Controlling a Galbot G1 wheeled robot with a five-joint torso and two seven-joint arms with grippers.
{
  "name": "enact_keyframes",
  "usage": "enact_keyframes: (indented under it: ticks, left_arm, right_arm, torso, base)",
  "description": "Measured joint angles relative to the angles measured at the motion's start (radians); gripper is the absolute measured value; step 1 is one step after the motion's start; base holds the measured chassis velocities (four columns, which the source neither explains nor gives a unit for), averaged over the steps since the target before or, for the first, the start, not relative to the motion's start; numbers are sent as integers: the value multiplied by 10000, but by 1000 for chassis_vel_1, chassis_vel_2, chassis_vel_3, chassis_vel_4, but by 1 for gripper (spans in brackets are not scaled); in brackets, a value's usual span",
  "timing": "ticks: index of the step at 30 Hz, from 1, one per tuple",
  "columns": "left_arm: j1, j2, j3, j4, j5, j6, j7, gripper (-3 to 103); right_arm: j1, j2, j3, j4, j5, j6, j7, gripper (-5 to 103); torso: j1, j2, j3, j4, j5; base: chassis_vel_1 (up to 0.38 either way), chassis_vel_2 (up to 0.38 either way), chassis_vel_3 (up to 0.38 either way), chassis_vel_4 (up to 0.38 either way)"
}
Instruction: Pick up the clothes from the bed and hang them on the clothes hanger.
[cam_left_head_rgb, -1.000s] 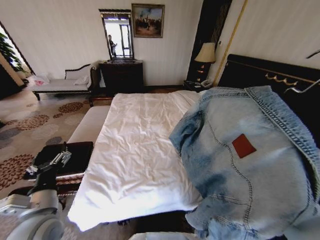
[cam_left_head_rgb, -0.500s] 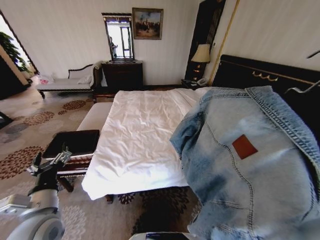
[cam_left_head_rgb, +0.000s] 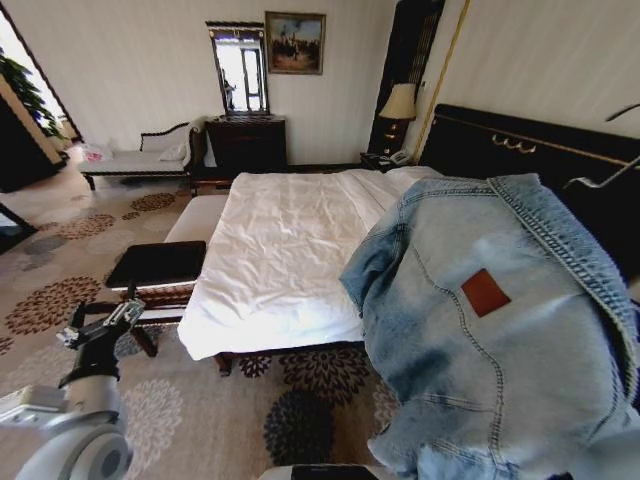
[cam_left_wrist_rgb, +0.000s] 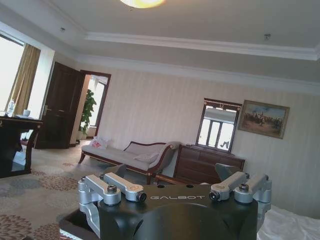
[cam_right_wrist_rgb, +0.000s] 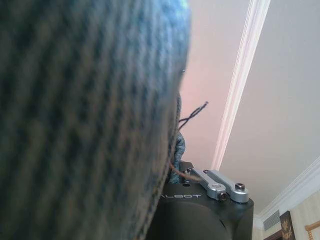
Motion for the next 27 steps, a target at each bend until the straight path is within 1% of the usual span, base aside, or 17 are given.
enact_keyframes:
  ticks: [8,12,15,21,27]
  left_arm:
    - [-71,2,56,0,72,4,0,100]
    - [-89,0,103,0,124,8,0,100]
    - [-104,0,125,0,178,24,3,100]
    - [-121,4,145,0,240,36,46,100]
    - [-66,11,78,20,401,-124,105,100]
  right_arm:
    - [70,62,-123,-90,-30,130,-173,21]
    - [125,69,-128,-96,-38,232,-196,21]
    - [149,65,-128,-102,-37,268,-222,21]
    - [172,98,-177,-148,-39,342,-388,21]
    - [184,168,-265,-189,-136,380,-482,21]
  torso:
    - [-6,1,-1,-2,2]
    - [-16,6,-6,-2,-1]
    - [-18,8,-6,-3,-1]
    - [11,-6,5,0,0]
    - [7,-5,2,3,-2]
  base:
    - [276,-258,-271,268]
    - [187,-180,-180,167]
    - [81,-84,-109,76]
    - [-4,6,5,-8]
    - [-7,17,13,-13]
